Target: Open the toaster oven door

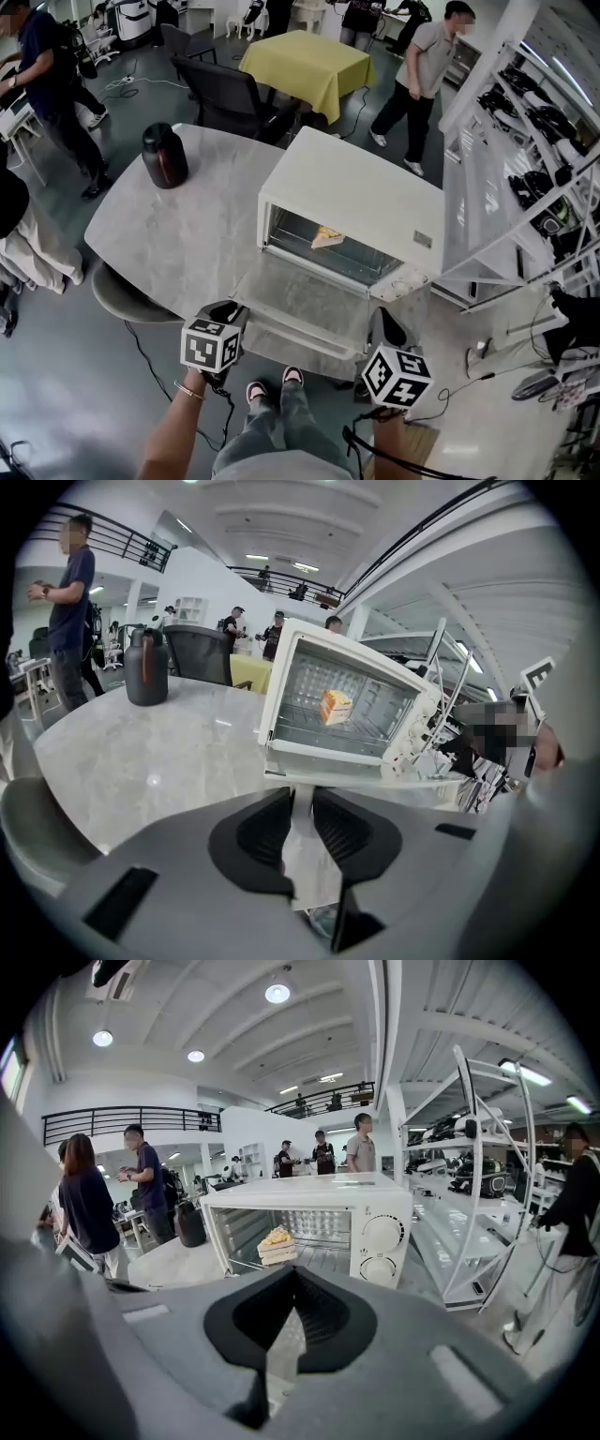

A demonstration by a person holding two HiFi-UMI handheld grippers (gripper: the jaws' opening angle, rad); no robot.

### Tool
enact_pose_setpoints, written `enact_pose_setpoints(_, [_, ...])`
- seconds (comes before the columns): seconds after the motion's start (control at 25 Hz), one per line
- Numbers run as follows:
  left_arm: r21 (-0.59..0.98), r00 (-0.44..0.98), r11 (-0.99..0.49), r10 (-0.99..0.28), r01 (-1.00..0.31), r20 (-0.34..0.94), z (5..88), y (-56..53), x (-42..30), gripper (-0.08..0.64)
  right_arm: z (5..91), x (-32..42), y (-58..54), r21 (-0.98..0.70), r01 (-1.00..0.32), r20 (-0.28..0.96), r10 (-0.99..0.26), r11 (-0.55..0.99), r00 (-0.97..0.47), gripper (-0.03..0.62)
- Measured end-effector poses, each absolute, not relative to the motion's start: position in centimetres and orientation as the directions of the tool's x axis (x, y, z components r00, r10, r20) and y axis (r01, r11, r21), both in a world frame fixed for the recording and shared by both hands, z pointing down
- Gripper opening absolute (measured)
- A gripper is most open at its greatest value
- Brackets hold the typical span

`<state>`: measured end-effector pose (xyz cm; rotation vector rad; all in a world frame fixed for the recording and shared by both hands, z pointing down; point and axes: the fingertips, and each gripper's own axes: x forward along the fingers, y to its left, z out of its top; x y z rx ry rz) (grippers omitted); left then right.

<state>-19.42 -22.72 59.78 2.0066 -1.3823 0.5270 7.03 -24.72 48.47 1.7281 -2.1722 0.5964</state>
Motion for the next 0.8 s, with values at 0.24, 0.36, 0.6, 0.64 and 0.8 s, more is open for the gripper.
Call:
enact_pose_setpoints(0.24, [0.279,0.364,-0.236,-0.654,-0.931,0.663,61.3,-22.0,-19.5,0.075,49.8,6.7,-25.1,-0.139,-0.972,0.499,-0.834,0.190,-0.234,0.005])
enact_pose_setpoints(0.36, [0.278,0.360,-0.231,-0.646,-0.932,0.673,62.0,-21.6,-19.6,0.075,50.4,6.5,-25.2,-0.143,-0.971,0.509,-0.828,0.191,-0.237,0.005])
enact_pose_setpoints(0.6, [0.272,0.347,-0.217,-0.633,-0.938,0.692,63.3,-21.1,-19.8,0.075,51.4,6.2,-25.5,-0.150,-0.970,0.524,-0.817,0.190,-0.241,0.005])
enact_pose_setpoints(0.64, [0.271,0.344,-0.213,-0.631,-0.939,0.695,63.6,-21.0,-19.8,0.075,51.6,6.2,-25.6,-0.151,-0.970,0.527,-0.815,0.190,-0.241,0.005])
enact_pose_setpoints(0.8, [0.266,0.334,-0.203,-0.614,-0.942,0.715,64.8,-20.5,-19.8,0.075,52.7,6.4,-25.8,-0.155,-0.971,0.540,-0.807,0.184,-0.240,0.005])
